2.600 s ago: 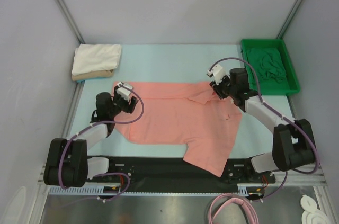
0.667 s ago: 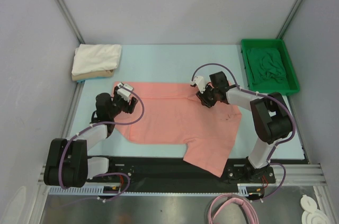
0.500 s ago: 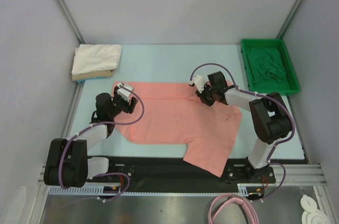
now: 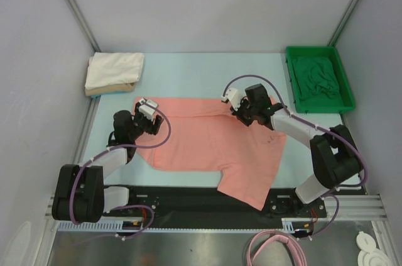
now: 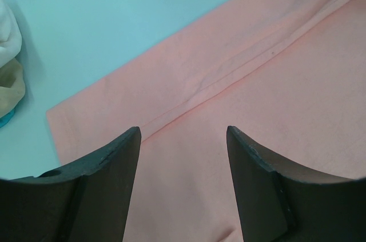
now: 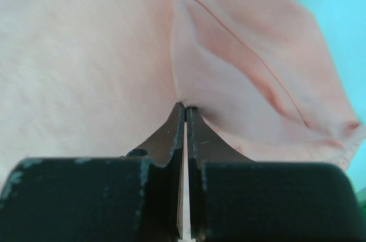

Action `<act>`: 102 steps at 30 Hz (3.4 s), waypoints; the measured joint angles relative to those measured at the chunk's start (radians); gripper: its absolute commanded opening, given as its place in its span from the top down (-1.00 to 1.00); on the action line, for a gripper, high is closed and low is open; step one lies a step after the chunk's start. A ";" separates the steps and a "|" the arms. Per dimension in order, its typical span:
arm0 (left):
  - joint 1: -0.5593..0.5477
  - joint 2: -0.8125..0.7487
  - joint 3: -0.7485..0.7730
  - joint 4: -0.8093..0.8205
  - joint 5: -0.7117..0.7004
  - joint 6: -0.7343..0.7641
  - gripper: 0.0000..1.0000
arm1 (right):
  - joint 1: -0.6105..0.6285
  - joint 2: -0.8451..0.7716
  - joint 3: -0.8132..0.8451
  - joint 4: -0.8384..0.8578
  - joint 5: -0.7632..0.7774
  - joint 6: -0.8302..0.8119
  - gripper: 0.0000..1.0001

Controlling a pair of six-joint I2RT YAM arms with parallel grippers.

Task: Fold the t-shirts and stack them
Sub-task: Fold the tshirt

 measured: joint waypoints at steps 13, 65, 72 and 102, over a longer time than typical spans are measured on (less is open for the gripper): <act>0.000 0.000 0.000 -0.001 0.000 0.010 -0.35 | 0.145 -0.095 -0.016 -0.124 0.050 0.039 0.28; 0.049 0.978 1.315 -0.968 -0.134 -0.166 -0.25 | -0.429 0.479 0.457 -0.023 0.026 -0.016 0.28; 0.044 0.824 1.099 -0.896 -0.157 -0.147 -0.33 | -0.431 0.424 0.396 -0.011 0.026 -0.007 0.24; 0.100 0.245 0.620 -0.797 -0.371 0.033 -0.49 | -0.484 -0.198 0.037 -0.126 -0.027 -0.032 0.00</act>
